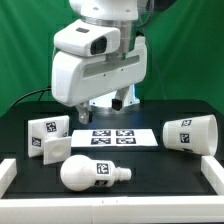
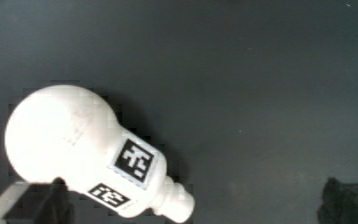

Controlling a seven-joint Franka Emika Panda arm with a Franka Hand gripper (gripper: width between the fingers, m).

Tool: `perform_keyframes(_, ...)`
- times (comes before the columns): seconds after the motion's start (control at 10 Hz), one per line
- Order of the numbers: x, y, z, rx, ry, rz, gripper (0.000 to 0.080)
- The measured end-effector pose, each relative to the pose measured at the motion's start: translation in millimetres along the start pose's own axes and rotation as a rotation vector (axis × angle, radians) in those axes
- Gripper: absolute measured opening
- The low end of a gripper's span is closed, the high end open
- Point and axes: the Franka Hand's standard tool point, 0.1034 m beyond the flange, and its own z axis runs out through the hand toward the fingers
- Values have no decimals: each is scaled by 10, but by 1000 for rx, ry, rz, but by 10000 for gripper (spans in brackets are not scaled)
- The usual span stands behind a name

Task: Assemble lamp

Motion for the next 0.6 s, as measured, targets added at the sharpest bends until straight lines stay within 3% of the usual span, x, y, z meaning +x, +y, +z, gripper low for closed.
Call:
perform_keyframes(0.3, -44, 27, 18, 2, -1, 8, 700)
perform_keyframes(0.5, -452, 232, 127, 3, 8, 119, 700)
perform_keyframes(0.6, -670, 345, 213, 30, 11, 167, 700)
